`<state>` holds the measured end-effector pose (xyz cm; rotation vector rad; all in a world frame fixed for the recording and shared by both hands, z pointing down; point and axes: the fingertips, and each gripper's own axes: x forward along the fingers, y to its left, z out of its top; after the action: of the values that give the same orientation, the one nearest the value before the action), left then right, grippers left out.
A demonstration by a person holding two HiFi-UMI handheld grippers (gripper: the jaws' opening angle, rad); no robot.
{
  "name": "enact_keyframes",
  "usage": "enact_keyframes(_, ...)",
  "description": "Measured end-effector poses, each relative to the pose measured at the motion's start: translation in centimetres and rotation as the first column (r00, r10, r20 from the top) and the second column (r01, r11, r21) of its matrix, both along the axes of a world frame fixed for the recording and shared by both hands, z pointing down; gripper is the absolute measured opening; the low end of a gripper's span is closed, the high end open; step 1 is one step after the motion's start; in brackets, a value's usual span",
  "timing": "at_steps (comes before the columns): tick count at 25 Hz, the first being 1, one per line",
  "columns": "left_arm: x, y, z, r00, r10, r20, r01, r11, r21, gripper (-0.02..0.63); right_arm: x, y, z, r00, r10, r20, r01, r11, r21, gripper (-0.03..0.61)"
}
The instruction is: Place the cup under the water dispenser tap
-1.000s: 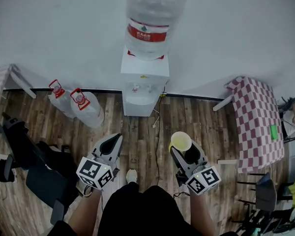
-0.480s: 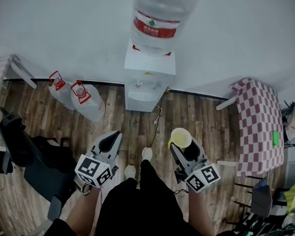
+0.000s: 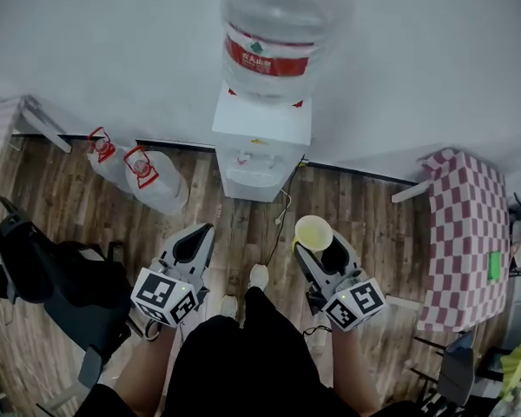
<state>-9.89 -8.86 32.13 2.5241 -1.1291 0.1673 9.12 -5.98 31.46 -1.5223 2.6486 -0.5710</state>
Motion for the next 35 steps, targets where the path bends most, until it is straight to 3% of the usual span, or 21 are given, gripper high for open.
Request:
enact_keyframes(8, 2.9, -4.6, 1.8, 0.998, -0.058, 0.015, 0.058, 0.998, -0.004, 0.012, 1.5, -6.4, 3.8, 0.996, -0.087, -0.032, 0.086, 0.996, -0.018, 0.287)
enact_keyframes(17, 3.3, -8.1, 4.9, 0.993, -0.105, 0.044, 0.107, 0.993, -0.040, 0.012, 2.0, -11.3, 8.3, 0.993, -0.115, 0.012, 0.115, 0.991, -0.065, 0.287)
enact_keyframes(25, 3.3, -10.7, 9.0, 0.999, -0.047, 0.028, 0.049, 0.996, -0.080, 0.012, 1.0, -14.5, 11.5, 0.990, -0.053, 0.127, 0.066, 0.993, -0.100, 0.287)
enact_keyframes(35, 4.6, -13.3, 14.9, 0.999, 0.043, 0.021, -0.040, 0.991, -0.127, 0.012, 0.5, -16.8, 17.7, 0.997, 0.028, 0.066, -0.023, 0.997, -0.078, 0.287)
